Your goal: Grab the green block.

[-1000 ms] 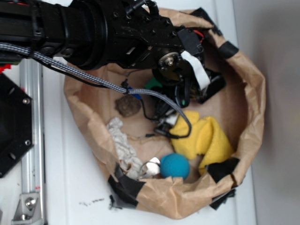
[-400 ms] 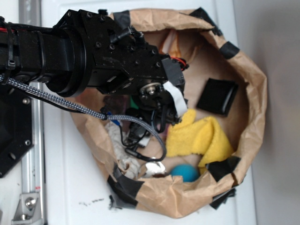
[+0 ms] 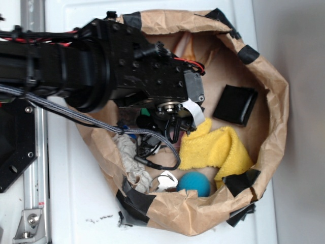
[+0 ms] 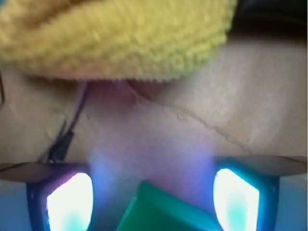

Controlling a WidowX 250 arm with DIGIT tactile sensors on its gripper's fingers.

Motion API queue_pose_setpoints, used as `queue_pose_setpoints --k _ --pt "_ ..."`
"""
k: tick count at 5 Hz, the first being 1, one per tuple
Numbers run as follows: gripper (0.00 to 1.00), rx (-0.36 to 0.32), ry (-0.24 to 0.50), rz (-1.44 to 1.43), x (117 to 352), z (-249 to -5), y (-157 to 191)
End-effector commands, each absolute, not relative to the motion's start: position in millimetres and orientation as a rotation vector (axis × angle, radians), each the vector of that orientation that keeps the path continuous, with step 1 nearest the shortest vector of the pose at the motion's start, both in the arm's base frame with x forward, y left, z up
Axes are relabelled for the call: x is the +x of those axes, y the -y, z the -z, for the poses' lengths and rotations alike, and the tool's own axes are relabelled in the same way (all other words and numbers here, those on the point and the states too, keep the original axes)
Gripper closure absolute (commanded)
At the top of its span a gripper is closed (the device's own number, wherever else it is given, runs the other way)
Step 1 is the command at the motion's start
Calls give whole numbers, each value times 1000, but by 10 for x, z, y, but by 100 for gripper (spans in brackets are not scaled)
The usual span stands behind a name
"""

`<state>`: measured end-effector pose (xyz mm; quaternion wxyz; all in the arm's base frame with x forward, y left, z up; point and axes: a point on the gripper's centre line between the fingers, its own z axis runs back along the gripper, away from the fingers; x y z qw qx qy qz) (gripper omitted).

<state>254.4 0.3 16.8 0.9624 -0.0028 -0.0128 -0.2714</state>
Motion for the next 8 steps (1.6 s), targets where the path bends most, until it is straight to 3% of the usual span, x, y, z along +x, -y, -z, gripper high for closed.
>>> queue_pose_setpoints --k 1,2,3,4,5,6,7,8 --pt "0 -11 57 569 2353 -265 -150" --pt "0 8 48 546 2321 -272 -145" --pt "100 26 42 514 2341 -244 -158" --pt "100 35 35 517 2340 -225 -177" --pt "100 55 87 469 2356 -318 -224" --pt "100 91 220 295 2509 -601 -379" --pt "100 122 271 211 2571 -882 -517" --pt "0 88 248 116 2421 -996 -663"
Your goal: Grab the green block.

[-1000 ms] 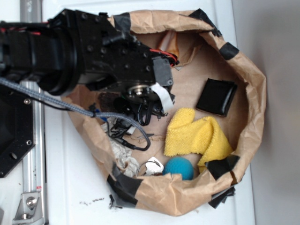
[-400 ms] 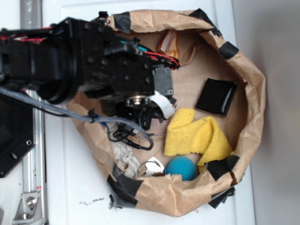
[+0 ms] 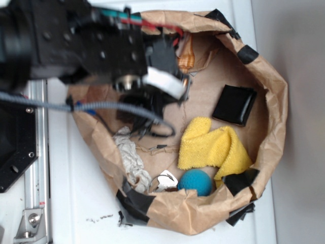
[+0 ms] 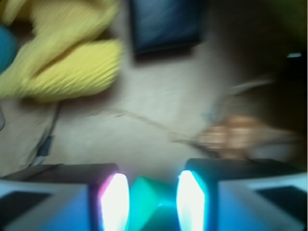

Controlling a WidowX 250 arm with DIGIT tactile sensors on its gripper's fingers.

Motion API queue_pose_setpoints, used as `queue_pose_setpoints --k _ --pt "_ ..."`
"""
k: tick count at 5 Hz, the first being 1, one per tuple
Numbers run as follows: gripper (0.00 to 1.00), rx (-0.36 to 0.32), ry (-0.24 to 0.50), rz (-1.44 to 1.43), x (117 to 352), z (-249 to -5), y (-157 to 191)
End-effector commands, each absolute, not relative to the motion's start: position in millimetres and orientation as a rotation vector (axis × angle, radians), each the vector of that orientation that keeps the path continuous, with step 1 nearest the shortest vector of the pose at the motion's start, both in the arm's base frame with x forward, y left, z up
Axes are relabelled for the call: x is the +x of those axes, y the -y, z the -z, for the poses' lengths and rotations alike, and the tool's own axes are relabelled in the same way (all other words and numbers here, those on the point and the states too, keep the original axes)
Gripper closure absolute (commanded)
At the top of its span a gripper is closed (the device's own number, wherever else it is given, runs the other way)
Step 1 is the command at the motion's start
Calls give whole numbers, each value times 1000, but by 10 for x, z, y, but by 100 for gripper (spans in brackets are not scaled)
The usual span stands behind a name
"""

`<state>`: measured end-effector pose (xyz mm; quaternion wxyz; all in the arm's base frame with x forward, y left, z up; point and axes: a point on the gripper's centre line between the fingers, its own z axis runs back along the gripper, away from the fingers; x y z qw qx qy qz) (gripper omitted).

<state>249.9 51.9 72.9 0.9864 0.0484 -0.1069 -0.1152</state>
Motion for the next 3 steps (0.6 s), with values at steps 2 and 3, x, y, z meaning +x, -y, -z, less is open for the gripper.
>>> queue_pose_setpoints --k 2,3 --pt "0 24 218 -170 2019 -993 -767" --pt "0 -15 198 -197 1940 -892 -693"
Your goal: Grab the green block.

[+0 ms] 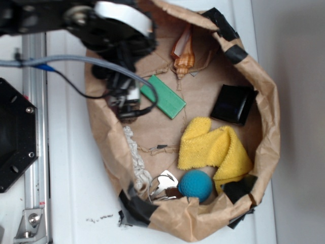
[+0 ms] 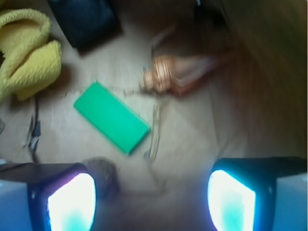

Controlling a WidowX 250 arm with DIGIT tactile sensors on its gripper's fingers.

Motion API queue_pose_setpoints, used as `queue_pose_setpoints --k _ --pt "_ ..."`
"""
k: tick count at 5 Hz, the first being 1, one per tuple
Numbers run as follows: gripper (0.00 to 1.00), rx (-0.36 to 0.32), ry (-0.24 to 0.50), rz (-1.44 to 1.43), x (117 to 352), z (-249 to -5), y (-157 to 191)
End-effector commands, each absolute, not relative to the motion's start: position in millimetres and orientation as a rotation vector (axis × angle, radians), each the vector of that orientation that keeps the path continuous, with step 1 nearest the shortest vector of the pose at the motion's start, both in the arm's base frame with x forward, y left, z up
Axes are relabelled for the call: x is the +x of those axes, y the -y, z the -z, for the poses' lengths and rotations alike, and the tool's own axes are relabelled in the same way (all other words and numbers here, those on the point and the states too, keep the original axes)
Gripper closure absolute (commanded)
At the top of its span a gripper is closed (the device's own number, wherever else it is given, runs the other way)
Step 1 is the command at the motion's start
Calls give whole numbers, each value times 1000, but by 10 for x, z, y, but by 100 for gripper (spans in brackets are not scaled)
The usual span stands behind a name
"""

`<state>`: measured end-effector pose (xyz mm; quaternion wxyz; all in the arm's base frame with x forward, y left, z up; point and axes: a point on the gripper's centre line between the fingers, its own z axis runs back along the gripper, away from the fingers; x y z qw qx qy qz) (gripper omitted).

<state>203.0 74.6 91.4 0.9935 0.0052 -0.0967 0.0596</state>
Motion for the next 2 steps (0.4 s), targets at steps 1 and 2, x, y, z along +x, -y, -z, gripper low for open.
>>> queue_pose_setpoints --k 1,2 --pt "0 -5 187 -174 1939 -858 -593" --pt "0 -38 209 -9 1989 -847 -483"
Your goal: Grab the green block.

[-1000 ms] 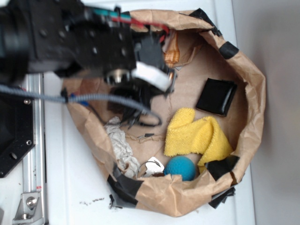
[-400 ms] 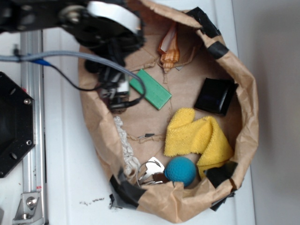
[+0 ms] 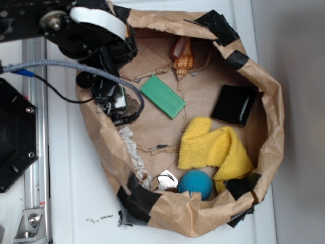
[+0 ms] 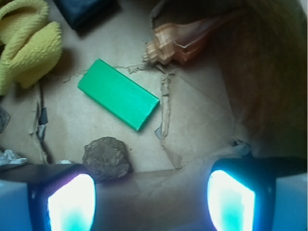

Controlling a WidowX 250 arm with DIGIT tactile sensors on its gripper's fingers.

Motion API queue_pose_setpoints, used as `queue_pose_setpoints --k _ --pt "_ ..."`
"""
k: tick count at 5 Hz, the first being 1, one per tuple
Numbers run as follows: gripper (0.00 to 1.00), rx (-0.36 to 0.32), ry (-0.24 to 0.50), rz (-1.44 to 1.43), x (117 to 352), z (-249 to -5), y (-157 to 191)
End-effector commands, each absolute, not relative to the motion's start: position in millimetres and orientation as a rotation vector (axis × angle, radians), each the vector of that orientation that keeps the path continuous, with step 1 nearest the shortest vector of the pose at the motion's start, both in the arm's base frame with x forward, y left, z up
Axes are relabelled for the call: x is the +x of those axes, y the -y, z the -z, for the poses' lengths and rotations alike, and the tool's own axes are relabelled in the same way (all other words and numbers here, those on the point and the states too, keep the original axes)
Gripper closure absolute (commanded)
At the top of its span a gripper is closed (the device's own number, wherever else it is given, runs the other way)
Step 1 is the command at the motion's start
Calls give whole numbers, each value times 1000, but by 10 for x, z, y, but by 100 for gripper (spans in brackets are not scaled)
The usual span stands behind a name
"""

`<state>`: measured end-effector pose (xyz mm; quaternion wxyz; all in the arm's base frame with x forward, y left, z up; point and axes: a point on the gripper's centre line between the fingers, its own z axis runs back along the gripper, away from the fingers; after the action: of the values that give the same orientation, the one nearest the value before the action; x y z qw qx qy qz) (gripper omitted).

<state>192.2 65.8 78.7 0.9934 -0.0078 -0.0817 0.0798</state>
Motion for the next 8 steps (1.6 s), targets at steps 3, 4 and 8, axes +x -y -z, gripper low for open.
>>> queue_pose_setpoints --k 3,4,8 --pt "0 27 213 300 2508 -511 -143" --pt "0 -6 204 337 2517 -427 -187" --pt "100 -69 115 413 2453 -105 -242"
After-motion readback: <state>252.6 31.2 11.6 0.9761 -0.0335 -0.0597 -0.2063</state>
